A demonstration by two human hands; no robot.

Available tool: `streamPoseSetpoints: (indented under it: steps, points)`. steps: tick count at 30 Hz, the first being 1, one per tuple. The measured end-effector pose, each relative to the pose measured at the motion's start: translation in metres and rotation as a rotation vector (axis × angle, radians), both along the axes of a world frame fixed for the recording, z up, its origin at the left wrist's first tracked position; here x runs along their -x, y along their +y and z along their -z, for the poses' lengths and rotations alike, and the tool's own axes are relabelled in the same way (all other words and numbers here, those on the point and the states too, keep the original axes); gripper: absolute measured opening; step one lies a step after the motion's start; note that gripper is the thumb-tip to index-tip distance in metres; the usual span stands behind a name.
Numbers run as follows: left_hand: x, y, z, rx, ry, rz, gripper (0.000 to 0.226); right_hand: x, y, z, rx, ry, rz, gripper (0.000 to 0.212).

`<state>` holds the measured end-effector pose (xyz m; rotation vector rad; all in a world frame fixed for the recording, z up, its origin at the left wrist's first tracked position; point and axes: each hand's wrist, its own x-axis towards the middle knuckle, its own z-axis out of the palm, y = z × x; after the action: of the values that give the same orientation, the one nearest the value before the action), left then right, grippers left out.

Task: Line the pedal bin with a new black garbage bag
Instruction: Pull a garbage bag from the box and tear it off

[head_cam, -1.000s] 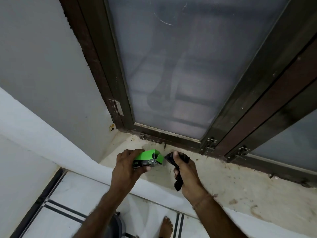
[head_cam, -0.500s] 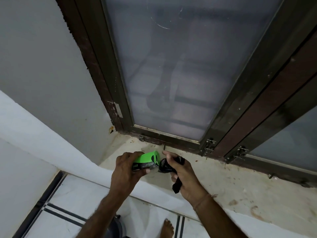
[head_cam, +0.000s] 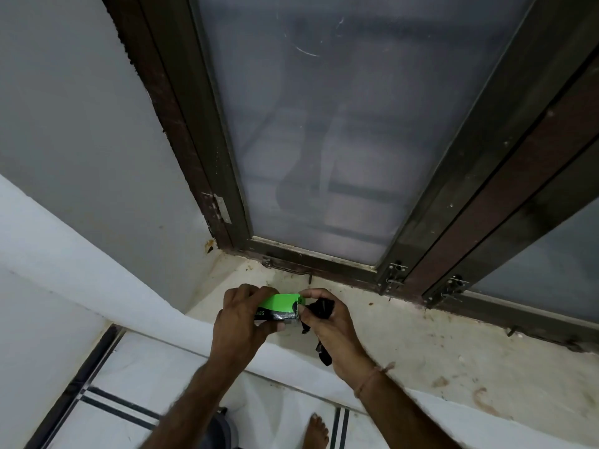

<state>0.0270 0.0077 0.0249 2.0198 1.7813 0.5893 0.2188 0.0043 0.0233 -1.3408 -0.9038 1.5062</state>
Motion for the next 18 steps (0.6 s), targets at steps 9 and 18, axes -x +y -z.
streamPoseSetpoints:
  steps: [9,18]
  points:
    - [0.016,0.021,0.024,0.052,0.167,0.018,0.062,-0.009,0.01,0.025,0.176,-0.024,-0.012,0.023]
    - [0.009,0.002,0.025,-0.035,0.295,-0.017,0.091,-0.013,-0.012,0.007,0.2,-0.041,-0.027,0.037]
